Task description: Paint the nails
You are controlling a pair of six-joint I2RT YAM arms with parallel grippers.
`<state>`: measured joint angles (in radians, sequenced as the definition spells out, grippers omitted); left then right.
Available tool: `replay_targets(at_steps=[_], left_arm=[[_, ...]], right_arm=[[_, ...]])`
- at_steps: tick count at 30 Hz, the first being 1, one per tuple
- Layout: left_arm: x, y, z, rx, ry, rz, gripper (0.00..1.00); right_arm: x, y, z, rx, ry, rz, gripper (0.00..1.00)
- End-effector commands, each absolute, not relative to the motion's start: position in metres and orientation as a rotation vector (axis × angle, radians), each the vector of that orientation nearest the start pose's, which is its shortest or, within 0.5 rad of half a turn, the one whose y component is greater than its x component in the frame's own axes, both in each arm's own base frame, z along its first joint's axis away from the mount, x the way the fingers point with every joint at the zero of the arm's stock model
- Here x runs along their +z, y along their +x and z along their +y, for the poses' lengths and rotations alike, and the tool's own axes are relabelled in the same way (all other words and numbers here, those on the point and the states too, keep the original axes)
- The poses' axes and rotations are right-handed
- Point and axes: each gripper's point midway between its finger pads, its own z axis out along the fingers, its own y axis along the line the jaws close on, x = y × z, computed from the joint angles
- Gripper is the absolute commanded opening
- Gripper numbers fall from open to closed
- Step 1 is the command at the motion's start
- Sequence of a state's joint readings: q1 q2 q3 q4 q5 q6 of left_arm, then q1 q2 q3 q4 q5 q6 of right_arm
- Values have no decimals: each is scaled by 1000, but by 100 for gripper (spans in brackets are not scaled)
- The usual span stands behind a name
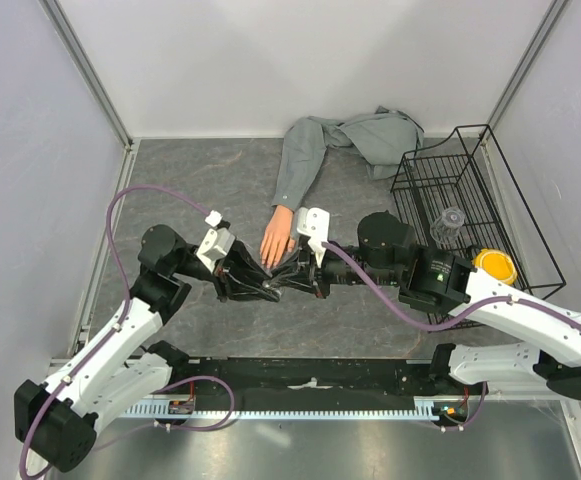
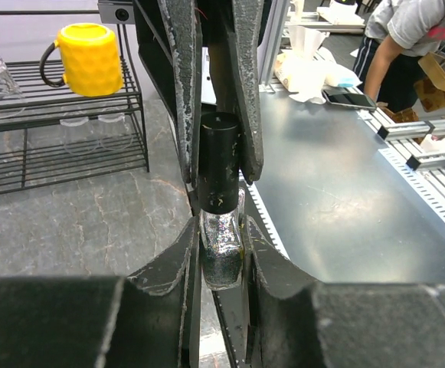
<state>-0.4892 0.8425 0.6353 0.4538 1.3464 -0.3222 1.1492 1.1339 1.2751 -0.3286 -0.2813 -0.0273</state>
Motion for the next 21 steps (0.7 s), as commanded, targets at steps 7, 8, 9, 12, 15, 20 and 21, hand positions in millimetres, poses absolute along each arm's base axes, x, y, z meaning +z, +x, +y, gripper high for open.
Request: replay_targets(at_steps=[7,8,9,12,15,20,21], left_arm=[[312,132,-252,-1289,1188,1156,2],[311,139,-251,-1239,1176,1160,2],[306,150,-250,-1195,1123,1226,2],[302,173,-245,-1078,1037,1303,2],[301,182,-241,-1017,998,1321,2],[303,185,-237,-988,976,1324,2],[303,185,-237,-984,973,1324,2]], right_arm=[[361,155,353,898,-792,1787,90],[366,159,352,915,-703,1798,94],[364,165,348,897,-630,1814,95],[368,179,341,853,-464,1850,96],[365,185,337,795,-395,1876,87],[360,187,343,748,-378,1888,59],[357,187,347,735,-381,1891,55]])
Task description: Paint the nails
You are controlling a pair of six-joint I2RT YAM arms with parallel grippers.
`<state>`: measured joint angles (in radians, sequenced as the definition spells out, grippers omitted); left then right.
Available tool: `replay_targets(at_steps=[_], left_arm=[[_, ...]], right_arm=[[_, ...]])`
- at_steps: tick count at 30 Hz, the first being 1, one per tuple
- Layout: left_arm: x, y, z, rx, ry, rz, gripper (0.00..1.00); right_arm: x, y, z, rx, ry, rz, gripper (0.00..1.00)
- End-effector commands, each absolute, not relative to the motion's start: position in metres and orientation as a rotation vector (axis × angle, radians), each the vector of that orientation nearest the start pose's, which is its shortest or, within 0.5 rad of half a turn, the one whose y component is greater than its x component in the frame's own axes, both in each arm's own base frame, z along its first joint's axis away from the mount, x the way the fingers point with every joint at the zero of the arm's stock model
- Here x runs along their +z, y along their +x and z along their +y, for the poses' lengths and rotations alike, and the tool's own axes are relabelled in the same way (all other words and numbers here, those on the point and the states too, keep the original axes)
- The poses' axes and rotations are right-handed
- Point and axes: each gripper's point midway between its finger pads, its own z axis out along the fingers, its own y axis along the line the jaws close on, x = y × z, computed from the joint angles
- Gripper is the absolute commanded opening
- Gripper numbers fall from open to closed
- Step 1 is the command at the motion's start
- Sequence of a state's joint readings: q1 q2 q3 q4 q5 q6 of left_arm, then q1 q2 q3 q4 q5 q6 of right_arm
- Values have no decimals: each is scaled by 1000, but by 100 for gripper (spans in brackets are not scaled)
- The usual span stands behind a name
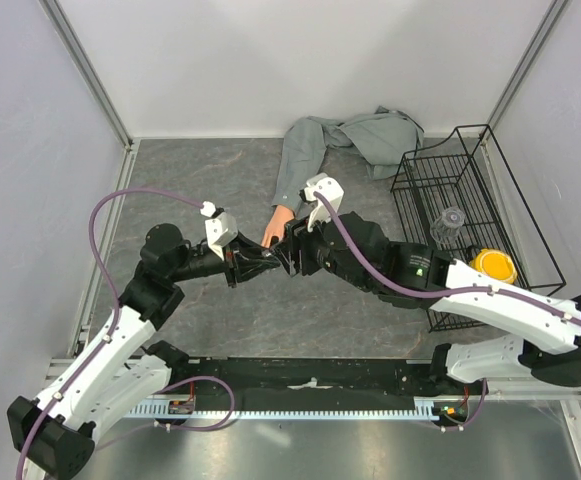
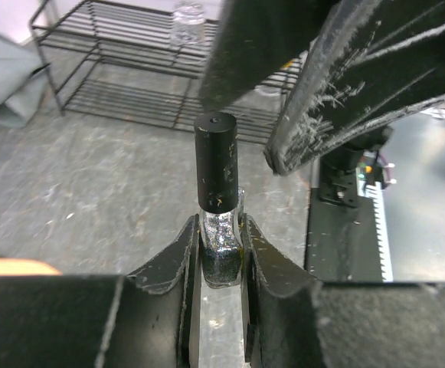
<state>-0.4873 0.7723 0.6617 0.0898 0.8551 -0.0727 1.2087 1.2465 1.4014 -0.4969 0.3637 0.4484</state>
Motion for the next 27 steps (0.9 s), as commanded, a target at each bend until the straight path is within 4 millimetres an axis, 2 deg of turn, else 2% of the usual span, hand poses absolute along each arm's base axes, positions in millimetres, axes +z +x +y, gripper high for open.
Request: replay_targets(at_steps=[1,9,12,14,15,17,18,20,21,22,23,24,25,27], left_arm=[[303,185,-237,-984,973,1326,2],[303,183,-239,-1003,987,1323,2],[304,180,-240,-1016,1001,1309,2],[305,177,-241,-1031,1008,1301,2],[307,172,-243,-1054,1032,1277,2],[310,162,-245,-1100,1070,1241,2],[310,147,-247,-1165,1131,1202,2],[319,130,-248,-1247,1188,1122,2],[314,111,-247,-1332,1266,1080,2],[324,105,-248,-1341,1315,982,2],[325,93,-245,-1434,1331,1004,2],[320,83,-242,-1475,1384,975,2],[320,79,-241,-1489,1395,962,2],[321,79,-242,-1504,1394,963,2]], right_arm=[[356,187,348,722,-385,1891,54],[346,194,363,644,-427,1891,43],[342,196,365,624,-442,1891,35],[342,197,364,612,-457,1882,19],[342,195,363,613,-475,1877,0],[345,190,365,643,-525,1853,0],[345,187,360,631,-592,1822,0],[348,169,368,745,-743,1758,0],[344,161,363,791,-862,1703,0],[344,121,374,1003,-1081,1610,0],[351,105,377,1104,-1158,1516,0],[343,96,372,1152,-1202,1495,0],[344,90,372,1189,-1234,1474,0],[338,90,374,1181,-1255,1506,0]])
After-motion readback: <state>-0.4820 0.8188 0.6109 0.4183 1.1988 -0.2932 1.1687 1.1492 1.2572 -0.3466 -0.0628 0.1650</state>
